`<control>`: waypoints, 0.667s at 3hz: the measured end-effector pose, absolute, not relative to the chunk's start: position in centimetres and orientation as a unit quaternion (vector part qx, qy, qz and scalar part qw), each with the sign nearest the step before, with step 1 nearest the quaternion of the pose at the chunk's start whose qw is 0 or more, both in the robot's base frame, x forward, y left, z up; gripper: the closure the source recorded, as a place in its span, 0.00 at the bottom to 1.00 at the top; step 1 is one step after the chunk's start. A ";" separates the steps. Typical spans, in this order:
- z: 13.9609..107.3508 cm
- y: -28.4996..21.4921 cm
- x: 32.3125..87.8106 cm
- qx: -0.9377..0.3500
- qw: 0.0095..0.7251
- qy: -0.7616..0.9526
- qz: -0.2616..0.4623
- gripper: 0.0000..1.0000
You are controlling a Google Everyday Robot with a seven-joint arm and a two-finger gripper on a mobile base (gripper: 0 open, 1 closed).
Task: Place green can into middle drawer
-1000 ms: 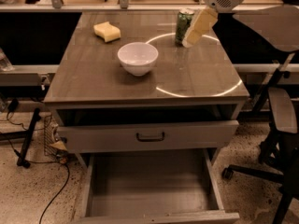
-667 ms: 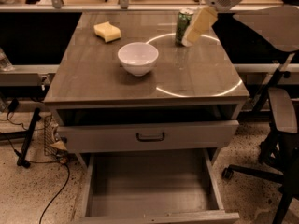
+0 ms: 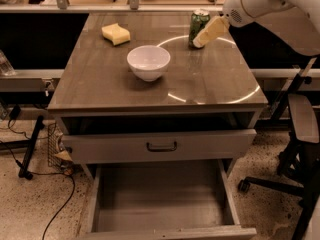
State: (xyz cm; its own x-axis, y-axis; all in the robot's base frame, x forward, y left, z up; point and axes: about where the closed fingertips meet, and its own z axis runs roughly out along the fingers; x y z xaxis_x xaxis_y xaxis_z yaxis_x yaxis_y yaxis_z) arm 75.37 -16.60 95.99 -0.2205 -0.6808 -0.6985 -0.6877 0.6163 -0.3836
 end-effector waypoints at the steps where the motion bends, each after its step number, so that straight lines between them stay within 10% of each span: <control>1: 94.4 -18.2 78.8 -0.375 0.487 0.788 0.035 0.00; 2: 92.2 -18.0 82.1 -0.341 0.508 0.787 0.079 0.00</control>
Offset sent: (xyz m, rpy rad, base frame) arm 0.1214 -0.0193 -0.0559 0.4404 -0.0294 -0.1009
